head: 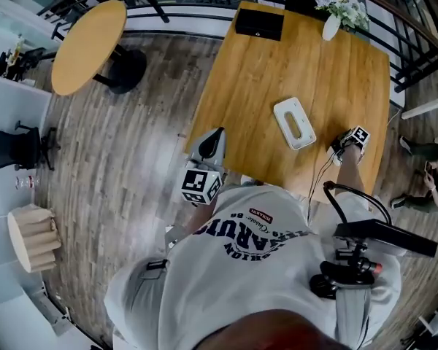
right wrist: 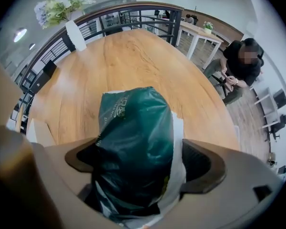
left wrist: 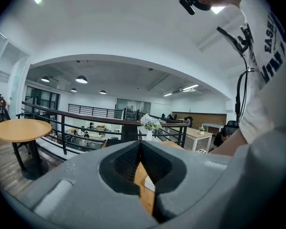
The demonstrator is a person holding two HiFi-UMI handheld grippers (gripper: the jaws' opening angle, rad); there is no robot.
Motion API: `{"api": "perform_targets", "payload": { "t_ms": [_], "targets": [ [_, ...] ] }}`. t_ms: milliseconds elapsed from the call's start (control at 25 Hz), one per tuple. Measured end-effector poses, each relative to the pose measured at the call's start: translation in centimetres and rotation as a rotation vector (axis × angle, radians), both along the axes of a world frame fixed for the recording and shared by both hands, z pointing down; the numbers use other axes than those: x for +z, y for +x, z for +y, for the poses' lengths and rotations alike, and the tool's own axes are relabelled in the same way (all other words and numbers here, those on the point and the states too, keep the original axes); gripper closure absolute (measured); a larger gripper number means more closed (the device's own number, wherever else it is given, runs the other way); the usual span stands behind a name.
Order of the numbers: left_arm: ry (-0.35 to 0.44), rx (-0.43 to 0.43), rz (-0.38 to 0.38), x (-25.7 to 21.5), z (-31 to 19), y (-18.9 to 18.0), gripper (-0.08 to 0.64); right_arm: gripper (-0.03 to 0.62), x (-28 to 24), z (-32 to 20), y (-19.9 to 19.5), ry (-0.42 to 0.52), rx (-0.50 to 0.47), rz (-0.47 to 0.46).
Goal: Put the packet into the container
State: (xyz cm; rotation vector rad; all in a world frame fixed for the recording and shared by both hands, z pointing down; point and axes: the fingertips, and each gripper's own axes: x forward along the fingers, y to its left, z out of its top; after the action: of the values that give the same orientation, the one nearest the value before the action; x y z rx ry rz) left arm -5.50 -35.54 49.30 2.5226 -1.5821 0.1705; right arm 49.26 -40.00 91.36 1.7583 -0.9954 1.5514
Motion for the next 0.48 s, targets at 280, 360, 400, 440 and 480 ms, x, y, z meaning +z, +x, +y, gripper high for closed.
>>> {"api": "perform_targets", "payload": {
  "t_ms": [280, 360, 400, 440, 480],
  "targets": [
    [0.015, 0.010, -0.019, -0.10, -0.70, 0.58, 0.560, 0.055, 0.04, -0.30, -0.33, 0.006, -0.023, -0.047],
    [0.012, 0.023, -0.001, -0.01, -0.74, 0.84, 0.560, 0.249, 0.00, -0.30, -0.50, 0.007, -0.034, -0.060],
    [0.011, 0.028, 0.007, 0.02, -0.77, 0.91, 0.560, 0.274, -0.02, -0.26, -0.62, 0.008, -0.041, -0.066],
    [0.011, 0.032, 0.011, 0.04, -0.80, 0.91, 0.560, 0.282, -0.04, -0.18, -0.77, 0.008, -0.049, -0.071],
    [0.013, 0.034, 0.013, 0.05, -0.82, 0.86, 0.560, 0.284, -0.05, -0.05, -0.96, 0.008, -0.058, -0.074]
  ]
}}
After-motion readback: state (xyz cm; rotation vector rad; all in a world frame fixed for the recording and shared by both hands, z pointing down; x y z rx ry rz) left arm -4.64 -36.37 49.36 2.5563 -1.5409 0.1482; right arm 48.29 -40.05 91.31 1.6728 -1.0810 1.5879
